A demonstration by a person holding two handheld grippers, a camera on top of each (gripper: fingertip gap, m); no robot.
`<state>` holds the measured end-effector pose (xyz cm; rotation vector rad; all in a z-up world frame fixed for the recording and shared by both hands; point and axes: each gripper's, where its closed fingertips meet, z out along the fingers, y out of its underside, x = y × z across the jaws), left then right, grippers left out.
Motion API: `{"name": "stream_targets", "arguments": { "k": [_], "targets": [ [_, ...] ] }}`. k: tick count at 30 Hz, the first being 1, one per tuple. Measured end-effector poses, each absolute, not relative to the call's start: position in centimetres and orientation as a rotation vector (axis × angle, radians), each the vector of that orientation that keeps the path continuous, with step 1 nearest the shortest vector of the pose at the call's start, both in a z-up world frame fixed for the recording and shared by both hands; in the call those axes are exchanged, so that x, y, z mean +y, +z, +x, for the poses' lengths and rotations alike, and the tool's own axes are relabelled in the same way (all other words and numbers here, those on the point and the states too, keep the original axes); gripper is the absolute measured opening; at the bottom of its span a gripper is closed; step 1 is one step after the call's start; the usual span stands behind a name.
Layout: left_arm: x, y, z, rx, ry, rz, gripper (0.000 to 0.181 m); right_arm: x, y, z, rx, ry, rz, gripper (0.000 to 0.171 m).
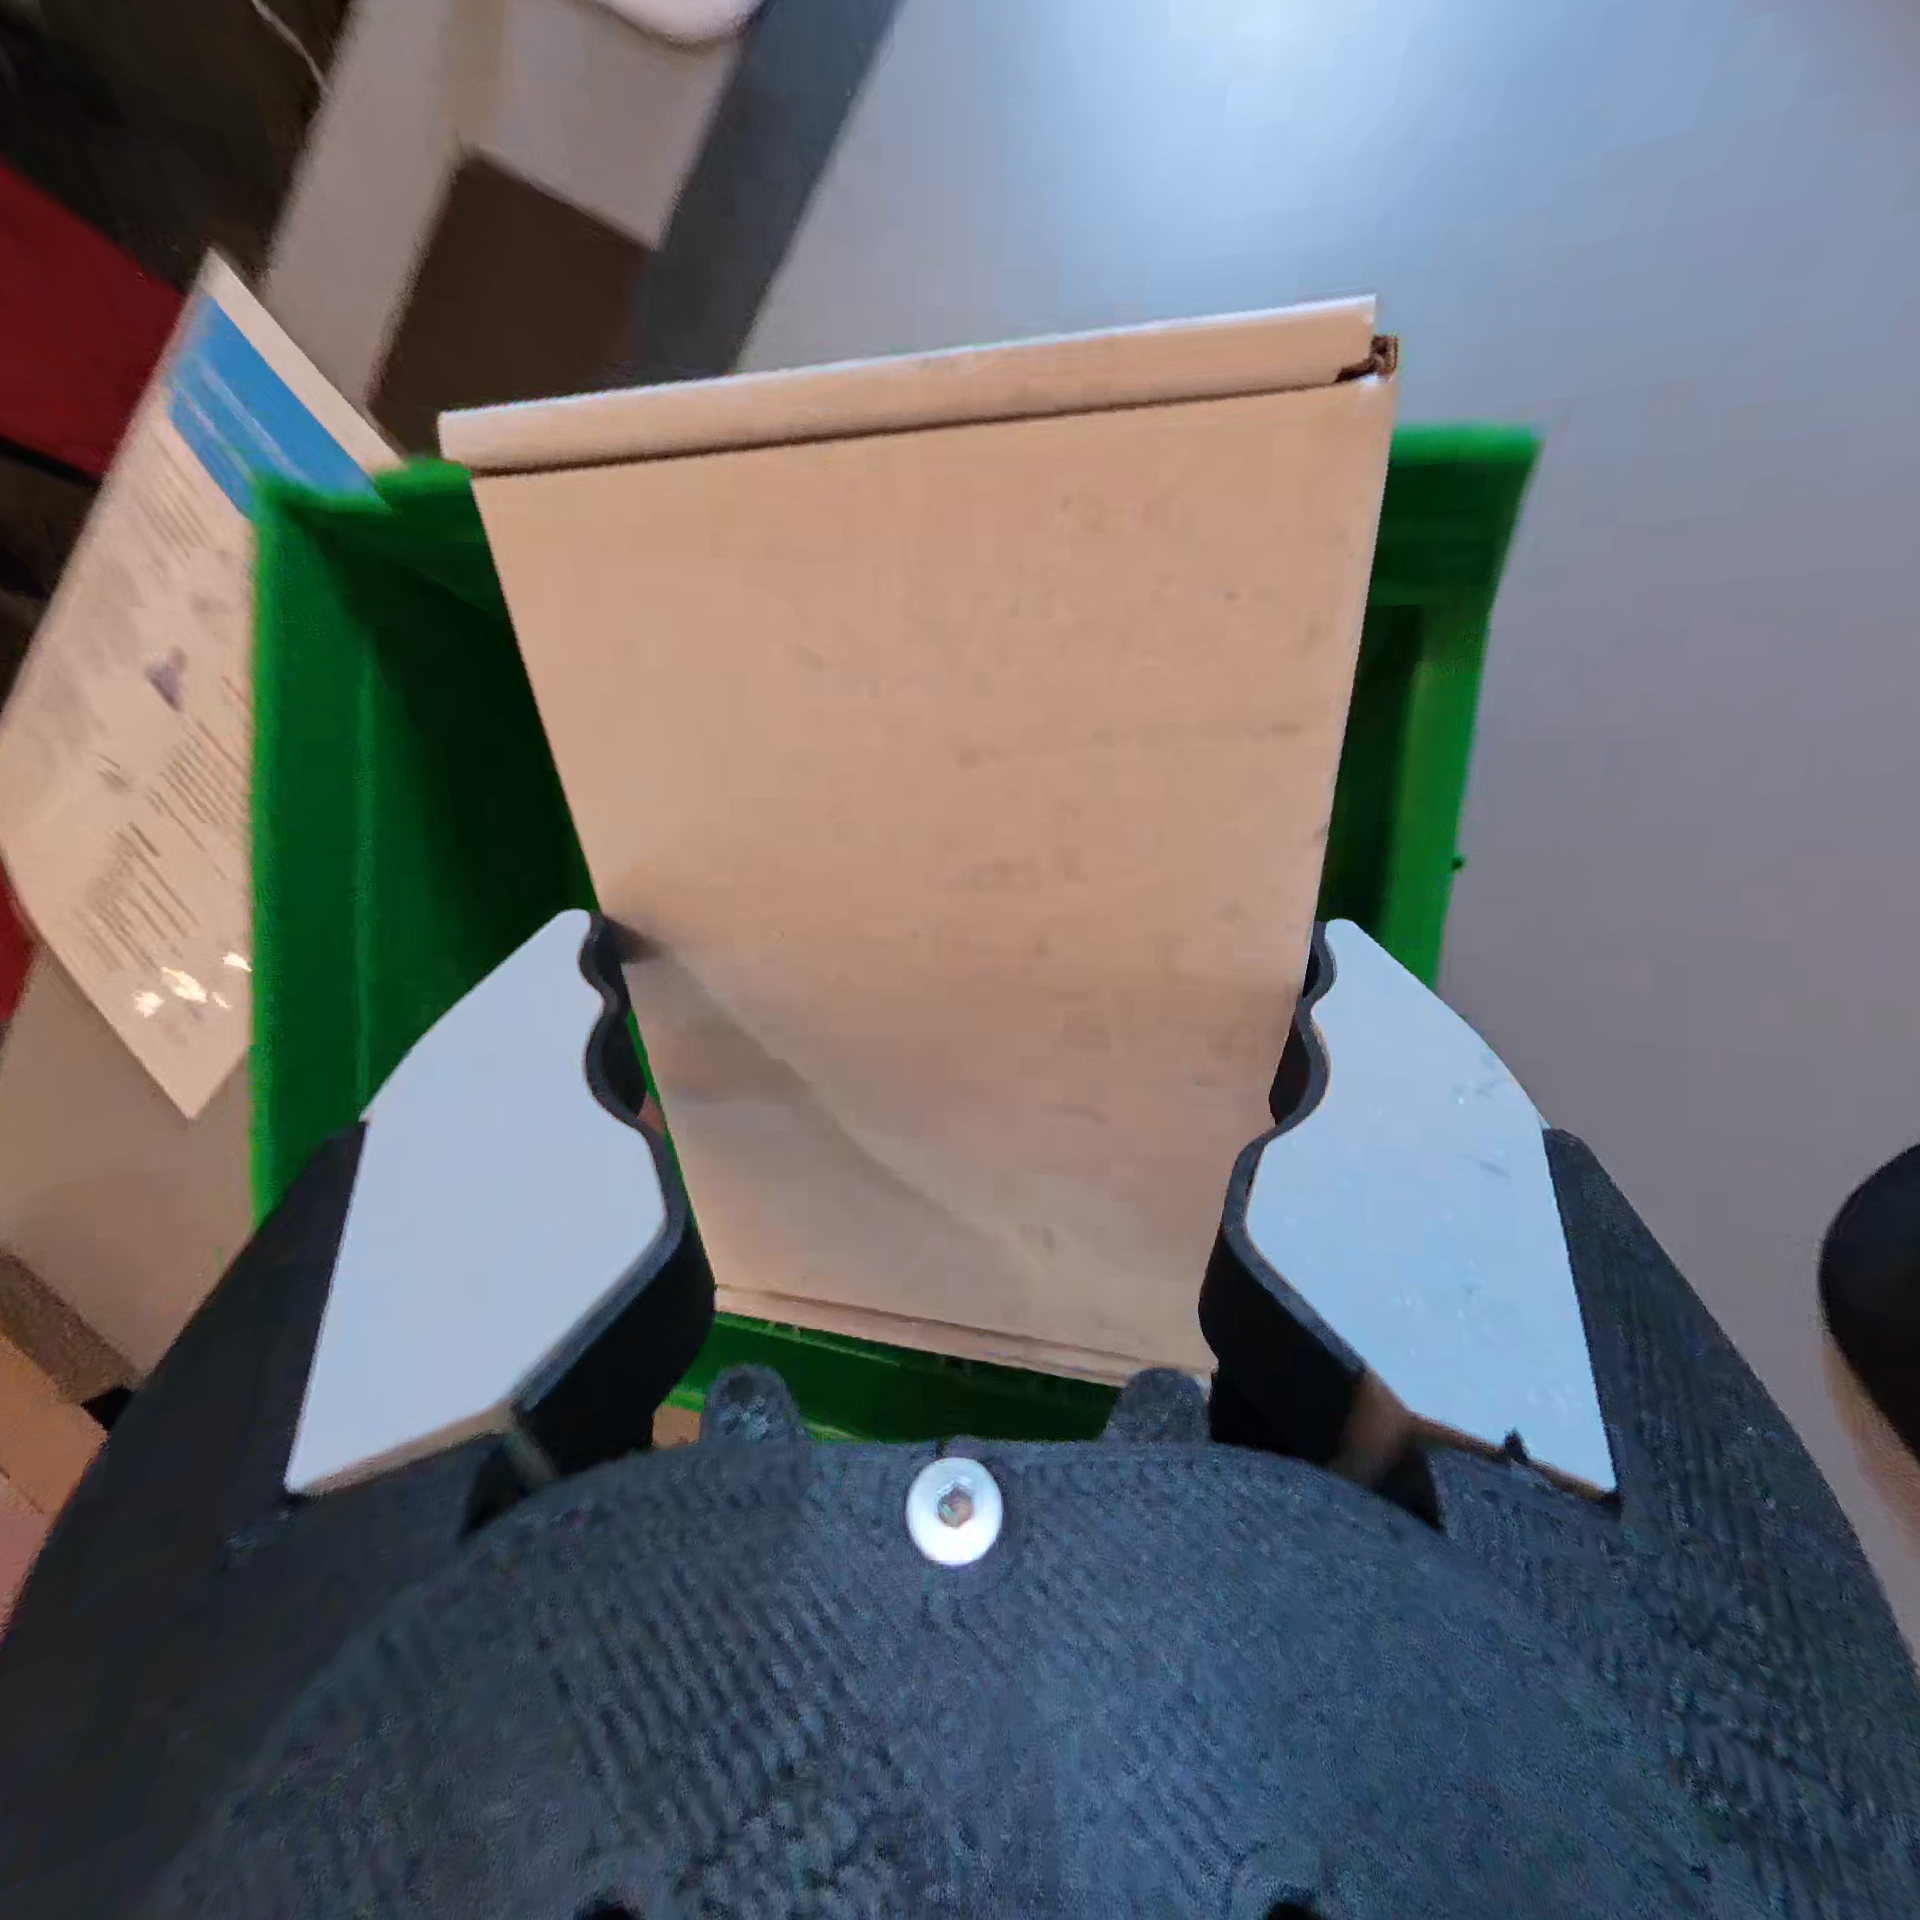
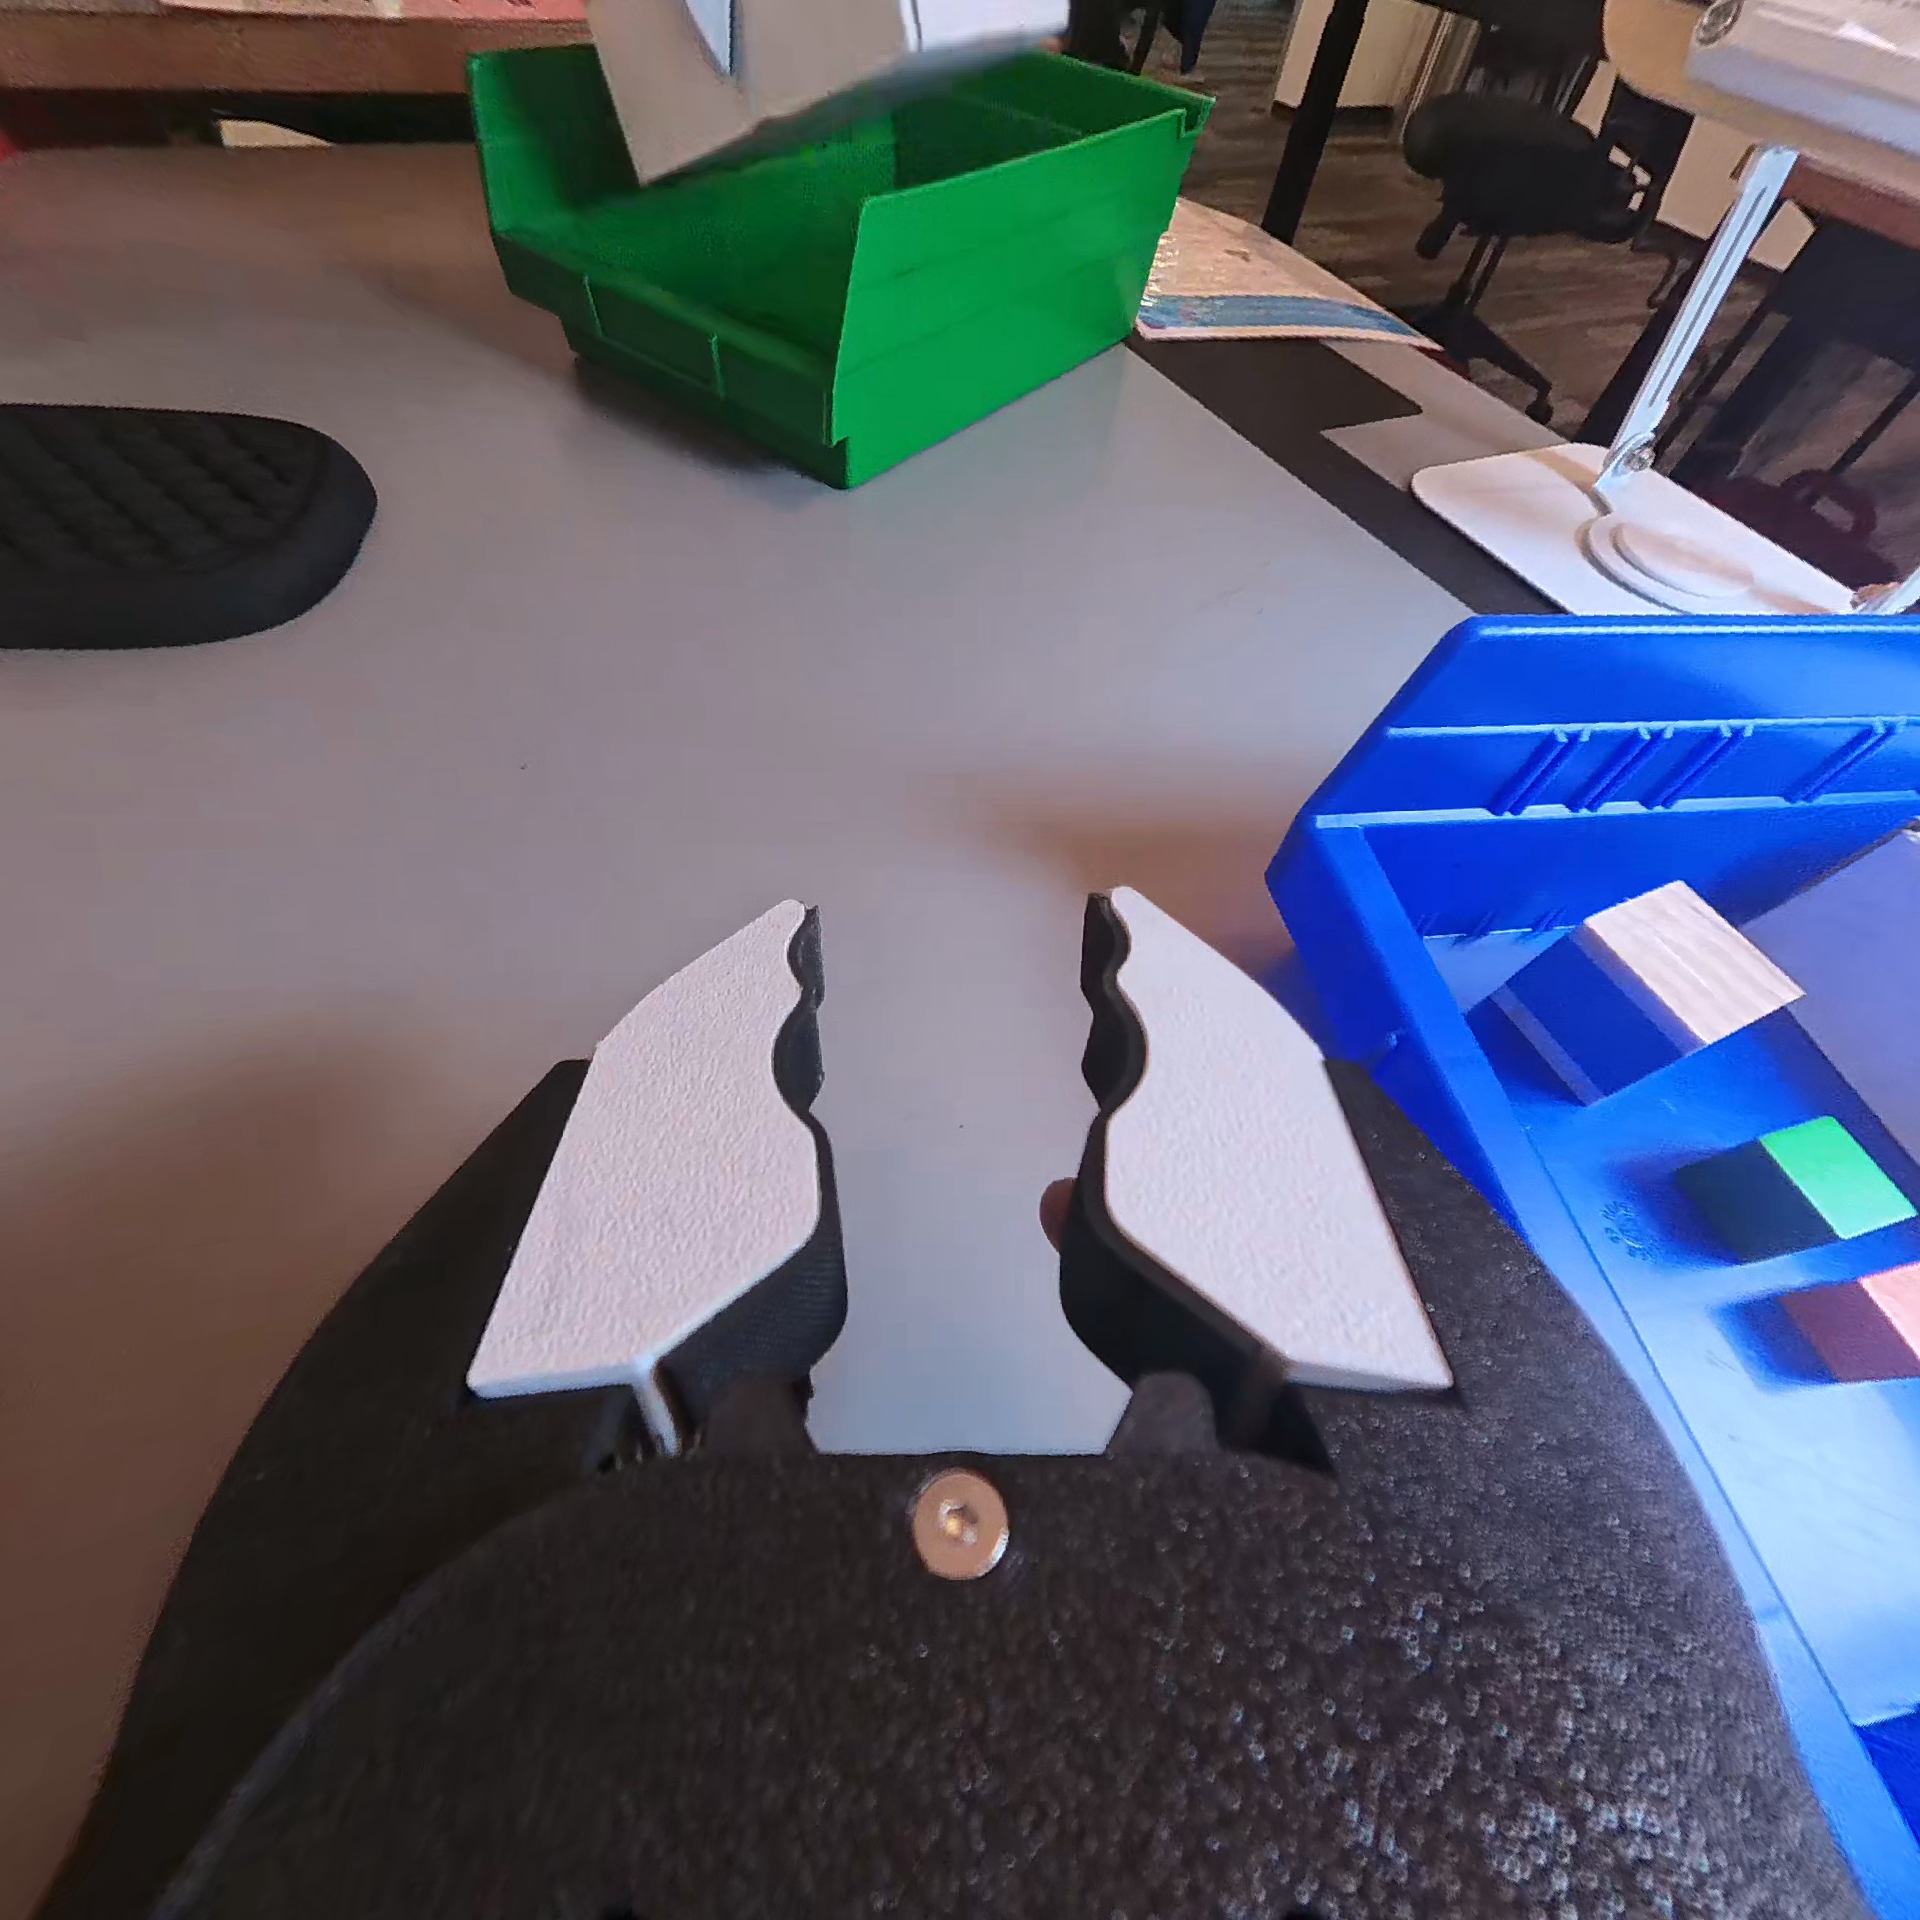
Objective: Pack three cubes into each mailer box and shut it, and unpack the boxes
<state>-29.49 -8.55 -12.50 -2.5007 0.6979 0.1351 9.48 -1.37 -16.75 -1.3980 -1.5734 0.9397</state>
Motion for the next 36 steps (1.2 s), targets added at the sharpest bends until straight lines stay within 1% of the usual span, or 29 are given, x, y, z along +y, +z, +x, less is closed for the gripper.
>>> {"name": "stream_targets", "arguments": {
  "k": [5,9,13,15,19,21,24,26,31,32,33,35,36],
  "targets": [
    [-8.6,-6.6,-25.6,0.718,0.069,-2.296,0.119,-2.1,-16.7,9.0,-1.588,0.930,-1.350,0.048],
    [-8.8,-4.8,-22.2,0.751,0.007,-2.166,0.119,-3.2,-16.4,8.5,-1.594,0.948,-1.316,0.049],
    [-9.1,-4.9,-19.3,0.790,-0.061,-2.095,0.119,-4.0,-15.8,7.9,-1.597,0.918,-1.261,0.050],
    [-9.6,-4.9,-17.2,0.844,-0.106,-2.069,0.118,-4.0,-14.9,7.5,-1.595,0.850,-1.194,0.053],
    [-11.1,-5.7,-11.3,1.033,-0.266,-2.049,0.118,-5.2,-10.9,6.2,-1.592,0.713,-0.950,0.062],
    [-12.1,-6.8,-8.0,1.151,-0.377,-2.050,0.118,-6.9,-8.8,5.6,-1.616,0.634,-0.780,0.066],
    [-13.6,-9.1,-3.6,1.325,-0.532,-2.070,0.118,-9.8,-7.4,4.7,-1.698,0.487,-0.557,0.075],
    [-14.4,-10.6,-1.3,1.426,-0.616,-2.085,0.118,-11.4,-7.7,4.2,-1.783,0.370,-0.434,0.082],
    [-15.9,-13.5,2.7,1.628,-0.732,-2.085,0.118,-14.2,-10.7,4.1,-1.966,0.197,-0.253,0.073],
    [-15.8,-13.9,2.8,1.640,-0.712,-2.078,0.118,-14.0,-11.1,4.3,-1.971,0.196,-0.268,0.076],
    [-15.6,-13.9,3.1,1.603,-0.735,-2.080,0.117,-13.7,-11.3,4.6,-1.965,0.222,-0.292,0.075],
    [-14.9,-12.9,3.4,1.473,-0.786,-2.021,0.099,-12.4,-11.8,5.4,-1.960,0.356,-0.446,0.072],
    [-14.3,-12.1,3.2,1.399,-0.770,-1.980,0.101,-11.6,-12.0,5.9,-1.927,0.456,-0.532,0.071]
  ]
}}
